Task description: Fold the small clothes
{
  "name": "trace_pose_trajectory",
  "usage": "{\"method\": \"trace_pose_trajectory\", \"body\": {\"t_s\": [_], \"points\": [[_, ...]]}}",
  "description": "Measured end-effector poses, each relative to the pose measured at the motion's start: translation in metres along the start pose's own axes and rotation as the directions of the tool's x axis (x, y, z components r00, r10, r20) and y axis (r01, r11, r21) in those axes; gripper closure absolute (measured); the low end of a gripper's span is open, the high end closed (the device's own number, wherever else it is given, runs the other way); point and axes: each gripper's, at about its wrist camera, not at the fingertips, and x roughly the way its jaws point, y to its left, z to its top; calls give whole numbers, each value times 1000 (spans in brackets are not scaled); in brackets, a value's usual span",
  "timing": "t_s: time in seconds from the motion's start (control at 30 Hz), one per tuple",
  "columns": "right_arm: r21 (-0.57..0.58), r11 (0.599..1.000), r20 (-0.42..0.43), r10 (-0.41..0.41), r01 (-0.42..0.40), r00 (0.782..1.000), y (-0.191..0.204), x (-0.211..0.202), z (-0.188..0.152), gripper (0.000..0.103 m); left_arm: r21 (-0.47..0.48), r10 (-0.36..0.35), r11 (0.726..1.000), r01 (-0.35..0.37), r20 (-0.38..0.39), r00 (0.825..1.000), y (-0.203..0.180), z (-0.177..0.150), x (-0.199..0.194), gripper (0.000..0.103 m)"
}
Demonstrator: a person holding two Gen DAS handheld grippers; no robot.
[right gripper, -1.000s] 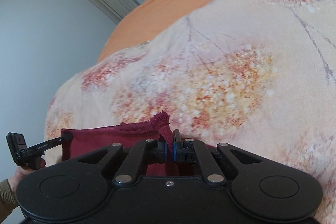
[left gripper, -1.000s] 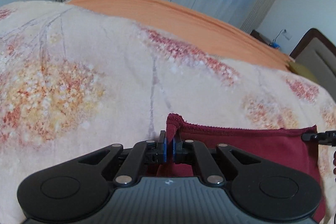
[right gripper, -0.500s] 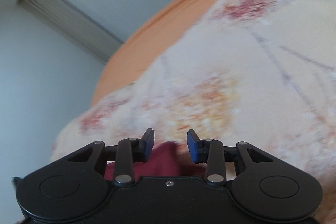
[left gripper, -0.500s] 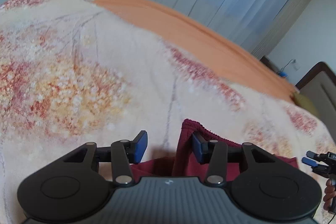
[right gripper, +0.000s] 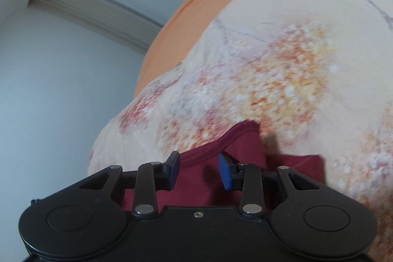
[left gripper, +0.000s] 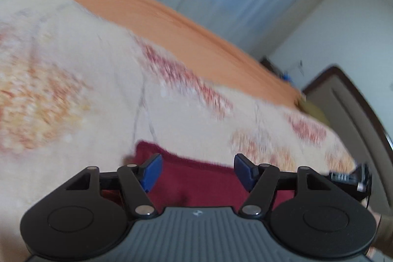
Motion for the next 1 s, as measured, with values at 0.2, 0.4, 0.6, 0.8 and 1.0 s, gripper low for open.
{"method": "trace_pose_trajectory", "body": {"t_s": [0.2, 0.4, 0.6, 0.8, 1.0], "points": [[-67, 983, 107, -162, 170, 981, 0, -31, 7, 68, -46, 252, 967, -252, -1, 968, 14, 6, 15, 46], [-199, 980, -27, 21, -26, 999, 29, -73, -56, 51, -7, 70, 998, -69, 51, 996, -5, -39, -55, 30], [-145, 989, -185, 6, -34, 983, 5, -91, -136, 52, -33, 1, 999, -5, -120, 993, -1, -138, -89, 32], [-92, 991, -69, -104, 97, 992, -3, -125, -147, 43, -157, 110, 981, -118, -59, 992, 30, -145, -115, 28], [-265, 959, -39, -114, 99, 993, 53, -108, -150, 26, -183, 181, 966, -183, -24, 983, 41, -123, -103, 20]]}}
